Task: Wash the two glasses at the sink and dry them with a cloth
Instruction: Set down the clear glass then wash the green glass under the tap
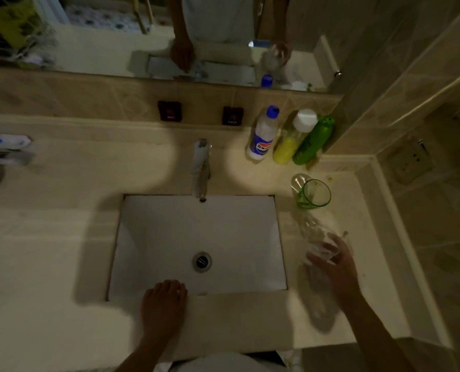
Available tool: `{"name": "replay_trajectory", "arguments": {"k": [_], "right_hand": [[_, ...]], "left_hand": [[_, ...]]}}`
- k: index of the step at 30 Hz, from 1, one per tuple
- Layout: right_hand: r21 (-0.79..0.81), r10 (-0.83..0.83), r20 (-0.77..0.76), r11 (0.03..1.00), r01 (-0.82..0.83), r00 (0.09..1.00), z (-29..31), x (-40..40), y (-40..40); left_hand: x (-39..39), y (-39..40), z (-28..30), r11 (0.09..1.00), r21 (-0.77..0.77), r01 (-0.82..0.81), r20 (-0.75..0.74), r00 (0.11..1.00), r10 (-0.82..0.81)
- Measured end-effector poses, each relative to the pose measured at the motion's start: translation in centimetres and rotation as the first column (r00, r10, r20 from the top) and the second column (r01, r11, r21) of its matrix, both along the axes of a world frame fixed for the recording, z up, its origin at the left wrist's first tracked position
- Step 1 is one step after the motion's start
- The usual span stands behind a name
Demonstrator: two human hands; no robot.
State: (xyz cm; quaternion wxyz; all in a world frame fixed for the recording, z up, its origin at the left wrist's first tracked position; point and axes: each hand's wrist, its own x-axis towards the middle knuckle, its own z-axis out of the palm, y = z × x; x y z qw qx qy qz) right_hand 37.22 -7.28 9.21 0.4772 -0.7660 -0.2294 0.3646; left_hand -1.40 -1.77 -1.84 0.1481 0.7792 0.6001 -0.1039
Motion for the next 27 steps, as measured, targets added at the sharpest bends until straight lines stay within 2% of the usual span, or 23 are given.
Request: {"name": "replay_trajectory", "arguments": {"k": [2, 4, 5, 6, 7, 8, 9, 11, 13, 15, 20, 22, 24, 25, 27], "right_hand": [[-0.042, 0.047, -0.04, 0.998, -0.049, 0.998, -0.5, -3.5, 0.4], [-0.045, 0.078, -0.15, 0.995, -0.086, 0.986, -1.0, -6.8, 1.4], [-0.039, 0.097, -0.219, 0.993, -0.108, 0.971, -1.1, -8.4, 2.0], [-0.034, 0.116, -0.285, 0.991, -0.131, 0.952, -1.1, -10.0, 2.7], [-0.035, 0.136, -0.333, 0.987, -0.156, 0.933, -1.0, -11.5, 3.5], [-0.039, 0.159, -0.362, 0.982, -0.186, 0.919, -1.0, -12.9, 4.3], [-0.048, 0.187, -0.371, 0.974, -0.22, 0.91, -0.9, -14.1, 5.2], [-0.07, 0.224, -0.378, 0.961, -0.269, 0.899, -0.7, -16.5, 7.0], [-0.105, 0.217, -0.383, 0.956, -0.275, 0.898, -0.4, -18.2, 8.6], [-0.124, 0.202, -0.385, 0.956, -0.267, 0.901, 0.2, -19.5, 9.9], [-0.063, 0.208, -0.495, 0.96, -0.273, 0.844, 0.9, -20.7, 11.2], [-0.055, 0.269, -0.518, 0.937, -0.345, 0.812, 0.9, -20.5, 11.5], [-0.085, 0.375, -0.436, 0.888, -0.452, 0.818, 1.0, -19.7, 12.1], [-0.119, 0.437, -0.339, 0.859, -0.499, 0.833, 1.2, -19.0, 12.8], [-0.187, 0.538, -0.047, 0.823, -0.537, 0.841, 1.4, -17.2, 15.1]], "left_hand": [[0.0, 0.4, 0.8, 0.998, -0.069, 0.011, 0.037, 0.999, -0.009], [0.2, 1.3, 1.9, 0.962, -0.221, -0.158, 0.196, 0.959, 0.203], [0.3, 1.9, 2.4, 0.915, -0.282, -0.287, 0.316, 0.873, 0.371], [0.4, 2.6, 2.9, 0.837, -0.402, -0.371, 0.424, 0.735, 0.529], [0.7, 3.4, 3.5, 0.761, -0.534, -0.369, 0.505, 0.583, 0.636], [1.0, 4.3, 4.2, 0.713, -0.614, -0.338, 0.562, 0.447, 0.696], [1.3, 5.0, 5.3, 0.705, -0.644, -0.297, 0.609, 0.358, 0.707], [1.9, 5.8, 7.3, 0.71, -0.677, -0.193, 0.667, 0.245, 0.703], [2.5, 6.0, 8.4, 0.684, -0.724, -0.086, 0.664, 0.181, 0.726], [3.0, 6.5, 8.9, 0.666, -0.745, -0.045, 0.652, 0.162, 0.741], [4.0, 8.3, 8.9, 0.611, -0.791, -0.013, 0.611, -0.012, 0.791], [4.0, 9.7, 8.0, 0.536, -0.841, -0.073, 0.541, -0.104, 0.835], [3.8, 11.1, 6.9, 0.456, -0.885, -0.094, 0.466, -0.2, 0.862], [3.6, 11.5, 6.5, 0.444, -0.893, -0.077, 0.45, -0.205, 0.869], [3.8, 12.6, 6.1, 0.427, -0.903, -0.049, 0.428, -0.182, 0.885]]}}
